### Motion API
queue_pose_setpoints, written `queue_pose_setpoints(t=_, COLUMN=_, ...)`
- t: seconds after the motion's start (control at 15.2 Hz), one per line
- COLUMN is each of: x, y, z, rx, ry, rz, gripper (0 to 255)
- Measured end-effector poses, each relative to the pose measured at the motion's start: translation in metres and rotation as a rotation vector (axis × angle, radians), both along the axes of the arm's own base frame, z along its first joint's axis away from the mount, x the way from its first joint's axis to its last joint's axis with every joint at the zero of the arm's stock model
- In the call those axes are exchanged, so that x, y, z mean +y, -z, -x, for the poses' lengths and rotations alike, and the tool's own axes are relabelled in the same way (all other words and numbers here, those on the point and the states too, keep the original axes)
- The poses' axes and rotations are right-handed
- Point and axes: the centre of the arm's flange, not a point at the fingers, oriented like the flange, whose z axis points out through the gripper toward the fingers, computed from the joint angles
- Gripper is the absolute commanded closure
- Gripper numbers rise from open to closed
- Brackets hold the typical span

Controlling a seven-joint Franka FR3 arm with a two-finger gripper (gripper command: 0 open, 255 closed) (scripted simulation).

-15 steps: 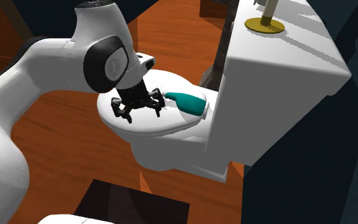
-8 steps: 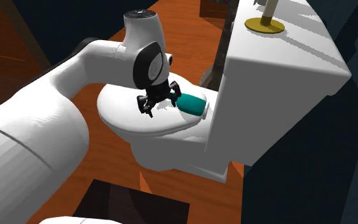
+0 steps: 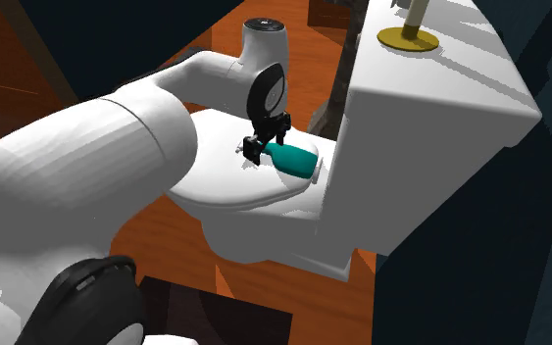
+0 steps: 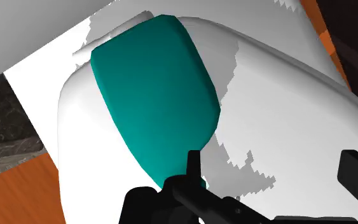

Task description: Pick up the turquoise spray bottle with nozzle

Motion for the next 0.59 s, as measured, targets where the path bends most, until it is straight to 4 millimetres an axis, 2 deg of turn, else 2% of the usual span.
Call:
queue_pose_setpoints(t=0.33, x=0.001, y=0.022, z=-0.065, rx=-0.004, ry=-0.222, rz=-0.022, gripper=0)
queue_pose_setpoints(t=0.46, x=0.008, y=0.031, z=-0.085, rx=-0.006, ry=-0.307, rz=-0.03, gripper=0)
queue_pose_setpoints(t=0.59, x=0.008, y=0.04, z=-0.095, rx=-0.007, ry=-0.342, rz=-0.034, gripper=0)
